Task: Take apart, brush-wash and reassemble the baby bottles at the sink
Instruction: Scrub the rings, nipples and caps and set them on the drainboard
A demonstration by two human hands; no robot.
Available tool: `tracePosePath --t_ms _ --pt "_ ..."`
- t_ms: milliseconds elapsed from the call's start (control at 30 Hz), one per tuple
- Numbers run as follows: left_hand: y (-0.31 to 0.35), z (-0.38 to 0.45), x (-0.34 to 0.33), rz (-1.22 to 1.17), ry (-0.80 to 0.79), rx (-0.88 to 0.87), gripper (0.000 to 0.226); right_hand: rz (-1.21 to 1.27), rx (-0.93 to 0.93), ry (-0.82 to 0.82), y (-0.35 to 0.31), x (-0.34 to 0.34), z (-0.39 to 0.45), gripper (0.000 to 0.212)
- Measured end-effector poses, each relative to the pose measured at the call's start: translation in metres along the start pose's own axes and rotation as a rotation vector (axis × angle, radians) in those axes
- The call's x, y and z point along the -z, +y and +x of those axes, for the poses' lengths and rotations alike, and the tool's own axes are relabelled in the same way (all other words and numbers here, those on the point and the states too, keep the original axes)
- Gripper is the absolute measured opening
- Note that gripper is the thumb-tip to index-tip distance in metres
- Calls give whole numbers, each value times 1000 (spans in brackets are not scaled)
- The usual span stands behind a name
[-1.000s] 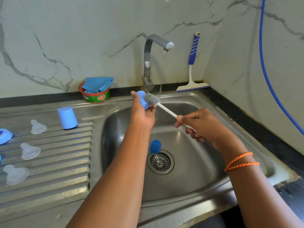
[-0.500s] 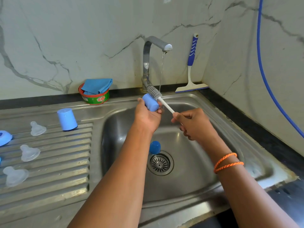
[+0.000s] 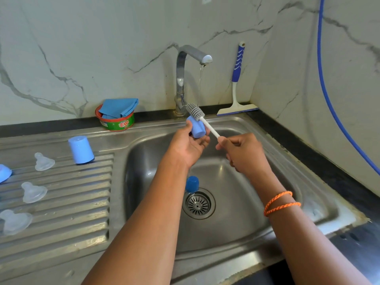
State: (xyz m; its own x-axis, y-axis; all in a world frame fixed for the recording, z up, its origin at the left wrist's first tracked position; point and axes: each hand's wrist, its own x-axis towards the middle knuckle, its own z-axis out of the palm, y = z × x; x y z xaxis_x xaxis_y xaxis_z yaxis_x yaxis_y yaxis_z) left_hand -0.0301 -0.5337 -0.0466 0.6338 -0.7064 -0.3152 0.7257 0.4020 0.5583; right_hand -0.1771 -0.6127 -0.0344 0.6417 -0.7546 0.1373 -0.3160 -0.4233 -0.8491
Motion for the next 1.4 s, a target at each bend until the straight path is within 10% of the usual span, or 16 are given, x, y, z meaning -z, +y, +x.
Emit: tracePosePath --t_ms 267,567,1400 --pt "10 8 6 -304 38 -92 43 78 -125 -318 -6 27 -5 32" --pt "5 18 12 -59 79 -93 21 -88 29 23 -1 28 1 28" --pt "-2 20 15 -105 229 -228 42 -453 76 -27 -3 47 -3 8"
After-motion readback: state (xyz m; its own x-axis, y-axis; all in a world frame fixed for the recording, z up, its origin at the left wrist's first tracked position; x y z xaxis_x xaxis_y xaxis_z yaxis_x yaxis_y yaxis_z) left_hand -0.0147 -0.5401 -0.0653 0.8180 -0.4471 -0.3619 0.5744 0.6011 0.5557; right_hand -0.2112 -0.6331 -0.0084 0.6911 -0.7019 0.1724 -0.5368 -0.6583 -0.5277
